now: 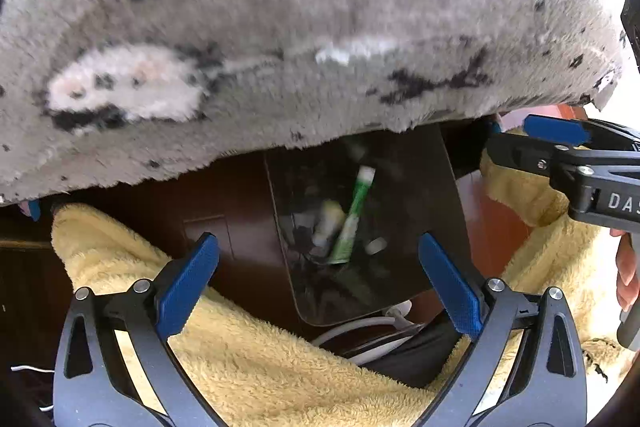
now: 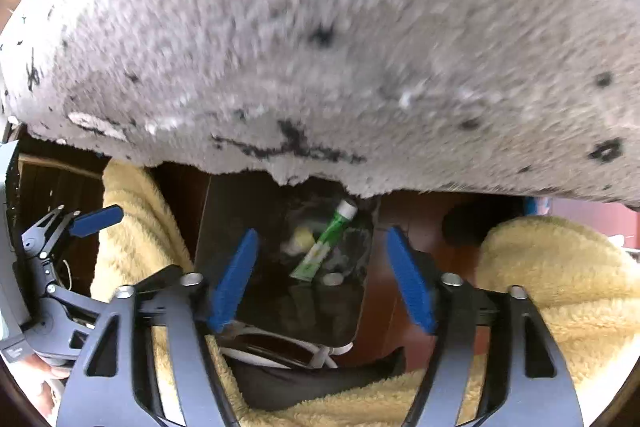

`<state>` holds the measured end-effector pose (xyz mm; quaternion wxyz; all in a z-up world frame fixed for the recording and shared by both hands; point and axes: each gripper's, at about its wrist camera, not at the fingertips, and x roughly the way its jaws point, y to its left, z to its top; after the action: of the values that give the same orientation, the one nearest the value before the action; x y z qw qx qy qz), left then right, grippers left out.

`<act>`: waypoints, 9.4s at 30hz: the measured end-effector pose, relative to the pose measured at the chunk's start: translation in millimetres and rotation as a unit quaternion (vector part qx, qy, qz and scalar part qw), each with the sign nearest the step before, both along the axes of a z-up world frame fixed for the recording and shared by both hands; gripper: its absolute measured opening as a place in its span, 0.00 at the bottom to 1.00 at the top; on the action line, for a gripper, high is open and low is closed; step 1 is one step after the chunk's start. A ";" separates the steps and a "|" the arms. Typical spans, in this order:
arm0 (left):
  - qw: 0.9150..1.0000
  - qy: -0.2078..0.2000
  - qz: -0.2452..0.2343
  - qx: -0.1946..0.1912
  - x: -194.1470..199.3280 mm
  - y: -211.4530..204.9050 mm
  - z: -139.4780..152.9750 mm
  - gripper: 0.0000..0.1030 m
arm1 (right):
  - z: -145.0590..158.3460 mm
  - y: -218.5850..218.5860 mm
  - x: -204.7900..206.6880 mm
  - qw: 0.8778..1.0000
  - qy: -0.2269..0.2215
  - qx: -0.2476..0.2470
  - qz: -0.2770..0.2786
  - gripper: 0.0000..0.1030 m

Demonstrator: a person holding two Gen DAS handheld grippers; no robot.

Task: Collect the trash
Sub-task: 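Open both tools to drop the tube and bottle into the bin, then grasp the dark green bottle with the right tool while the left tool grasps the black box, then carry the dark green bottle and black box down over the bin with both tools, then open both tools to drop the bottle and box into the bin, then move both tools back up over the remaining items on the bed, then grasp the blue wrapper with the right tool and lift it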

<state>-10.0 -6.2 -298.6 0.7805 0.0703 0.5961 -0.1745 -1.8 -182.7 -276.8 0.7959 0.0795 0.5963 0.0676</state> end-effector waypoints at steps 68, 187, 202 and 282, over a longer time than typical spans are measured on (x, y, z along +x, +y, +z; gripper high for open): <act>0.964 -0.266 0.007 0.024 218.8 -36.9 183.8 0.76 | 160.7 -71.0 210.0 0.978 -0.192 0.026 -0.079 0.77; 0.997 0.059 -0.040 -0.033 10.1 -23.4 -33.1 0.27 | -24.4 12.6 3.2 0.999 0.025 0.018 0.029 0.59; 0.998 -0.044 -0.022 -0.028 6.4 -0.9 44.7 0.67 | 29.6 -11.6 -7.6 0.999 -0.054 -0.002 -0.008 0.75; 0.981 -0.192 -0.014 -0.021 230.3 -79.9 159.0 0.88 | 171.6 -99.0 206.8 0.975 -0.220 -0.035 -0.030 0.44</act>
<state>220.3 -86.1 -139.7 0.8791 0.0946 0.4307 -0.1809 205.0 -281.7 -105.2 0.9114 0.0525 0.4064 0.0387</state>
